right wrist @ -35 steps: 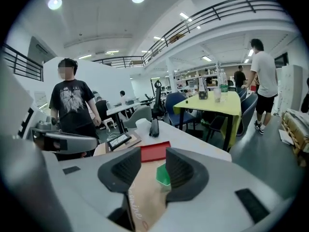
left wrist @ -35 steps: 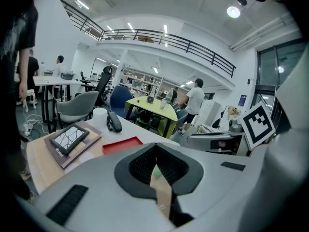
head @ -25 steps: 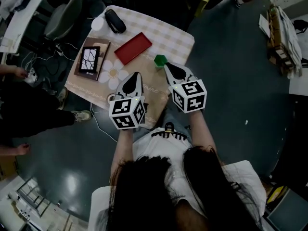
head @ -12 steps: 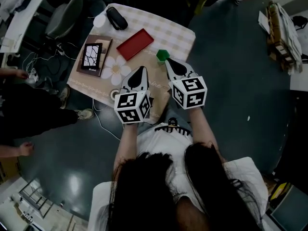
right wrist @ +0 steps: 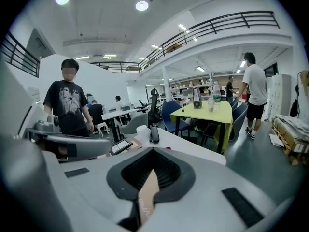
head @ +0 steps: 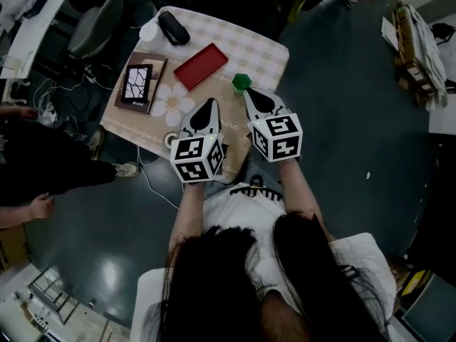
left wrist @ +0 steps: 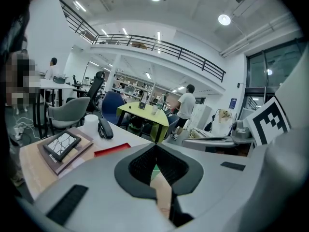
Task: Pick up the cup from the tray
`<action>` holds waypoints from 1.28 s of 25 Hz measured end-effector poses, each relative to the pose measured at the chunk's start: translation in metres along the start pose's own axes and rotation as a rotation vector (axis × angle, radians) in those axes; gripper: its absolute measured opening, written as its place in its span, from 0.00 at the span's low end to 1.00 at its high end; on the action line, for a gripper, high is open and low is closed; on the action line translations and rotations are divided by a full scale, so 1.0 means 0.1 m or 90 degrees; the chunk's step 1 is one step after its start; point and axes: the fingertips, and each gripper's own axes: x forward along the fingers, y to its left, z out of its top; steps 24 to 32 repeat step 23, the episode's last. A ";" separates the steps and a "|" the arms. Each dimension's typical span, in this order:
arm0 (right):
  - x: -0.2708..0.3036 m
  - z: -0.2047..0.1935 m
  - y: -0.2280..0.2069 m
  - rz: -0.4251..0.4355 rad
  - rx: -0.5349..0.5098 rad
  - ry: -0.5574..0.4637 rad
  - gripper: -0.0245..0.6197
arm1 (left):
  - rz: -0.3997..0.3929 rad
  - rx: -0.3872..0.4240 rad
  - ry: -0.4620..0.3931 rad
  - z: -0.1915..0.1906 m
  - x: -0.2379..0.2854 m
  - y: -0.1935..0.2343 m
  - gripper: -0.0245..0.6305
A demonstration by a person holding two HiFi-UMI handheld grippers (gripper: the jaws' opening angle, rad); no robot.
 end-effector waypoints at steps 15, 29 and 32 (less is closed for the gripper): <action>0.06 -0.08 0.12 0.023 -0.025 0.021 0.05 | 0.002 0.002 0.000 0.02 -0.03 0.01 0.04; 0.09 -0.09 0.10 0.019 -0.027 0.026 0.05 | -0.004 0.005 -0.003 0.05 -0.02 0.01 0.04; 0.09 -0.09 0.10 0.019 -0.027 0.026 0.05 | -0.004 0.005 -0.003 0.05 -0.02 0.01 0.04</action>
